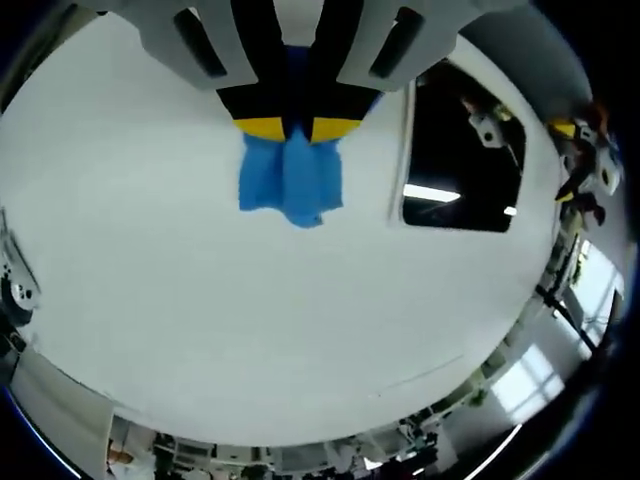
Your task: Wipe the mirror surface with the cleaning cloth until all visible marks leave the cleaned area.
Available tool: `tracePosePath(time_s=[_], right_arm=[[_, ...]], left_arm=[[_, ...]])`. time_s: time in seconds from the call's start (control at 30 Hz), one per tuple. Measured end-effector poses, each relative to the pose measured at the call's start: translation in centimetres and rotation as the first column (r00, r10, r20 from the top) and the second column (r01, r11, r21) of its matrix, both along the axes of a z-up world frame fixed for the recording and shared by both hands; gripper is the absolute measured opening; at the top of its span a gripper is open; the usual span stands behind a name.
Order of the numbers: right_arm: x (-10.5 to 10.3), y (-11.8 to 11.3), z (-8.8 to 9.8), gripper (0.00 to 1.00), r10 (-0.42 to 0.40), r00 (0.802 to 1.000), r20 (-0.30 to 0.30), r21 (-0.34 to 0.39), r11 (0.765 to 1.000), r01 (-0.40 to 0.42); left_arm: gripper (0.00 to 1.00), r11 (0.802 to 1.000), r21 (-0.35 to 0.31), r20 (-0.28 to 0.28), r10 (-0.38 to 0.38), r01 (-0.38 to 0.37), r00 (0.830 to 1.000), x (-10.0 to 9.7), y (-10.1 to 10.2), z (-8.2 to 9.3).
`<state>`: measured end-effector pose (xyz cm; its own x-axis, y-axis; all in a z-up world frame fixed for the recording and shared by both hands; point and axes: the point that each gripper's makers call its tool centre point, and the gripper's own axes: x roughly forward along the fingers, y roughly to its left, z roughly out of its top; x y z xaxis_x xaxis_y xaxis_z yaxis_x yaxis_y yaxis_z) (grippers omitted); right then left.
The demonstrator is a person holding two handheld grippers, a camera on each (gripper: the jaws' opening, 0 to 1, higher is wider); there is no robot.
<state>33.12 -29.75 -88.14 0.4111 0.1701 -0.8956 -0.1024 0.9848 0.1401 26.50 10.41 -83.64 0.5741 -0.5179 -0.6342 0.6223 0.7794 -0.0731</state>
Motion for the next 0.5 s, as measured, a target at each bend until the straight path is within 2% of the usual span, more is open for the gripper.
tracePosePath(time_s=[0.1,0.17,0.2,0.27,0.3,0.33,0.4,0.5], right_arm=[[-0.2,0.3,0.2,0.02,0.068,0.997,0.037,-0.013,0.998,-0.067],[-0.7,0.4,0.6,0.03,0.078,0.995,0.063,-0.006,0.997,-0.078],[-0.8,0.7,0.8,0.03,0.106,0.991,0.082,-0.001,0.994,-0.107],[-1.1,1.2,1.4,0.06,0.156,0.981,0.116,0.005,0.988,-0.157],[-1.1,1.2,2.0,0.09,0.187,0.970,0.157,-0.012,0.982,-0.187],[-1.1,1.2,2.4,0.14,0.211,0.959,0.190,-0.024,0.977,-0.211],[-1.6,0.8,3.2,0.25,0.215,0.950,0.227,-0.042,0.977,-0.211],[-2.0,0.6,4.1,0.45,0.237,0.927,0.291,-0.034,0.971,-0.238]], left_arm=[[0.99,1.000,-0.009,-0.005,0.010,-0.010,1.000,0.0,0.1,0.0],[1.00,0.996,-0.080,-0.013,0.022,-0.023,1.000,0.0,-0.5,0.5],[1.00,0.995,-0.099,-0.009,0.026,-0.027,1.000,0.1,-0.6,0.7],[1.00,0.995,-0.094,-0.005,0.021,-0.021,1.000,0.1,-0.6,0.7],[1.00,0.994,-0.110,-0.007,0.018,-0.018,1.000,0.0,-0.8,0.7],[1.00,0.993,-0.113,-0.010,0.020,-0.021,1.000,0.0,-0.8,0.7],[1.00,0.993,-0.115,-0.039,0.016,-0.020,0.999,-0.4,-0.8,0.2],[1.00,0.992,-0.126,-0.049,0.023,-0.029,0.999,-0.5,-0.8,0.2]])
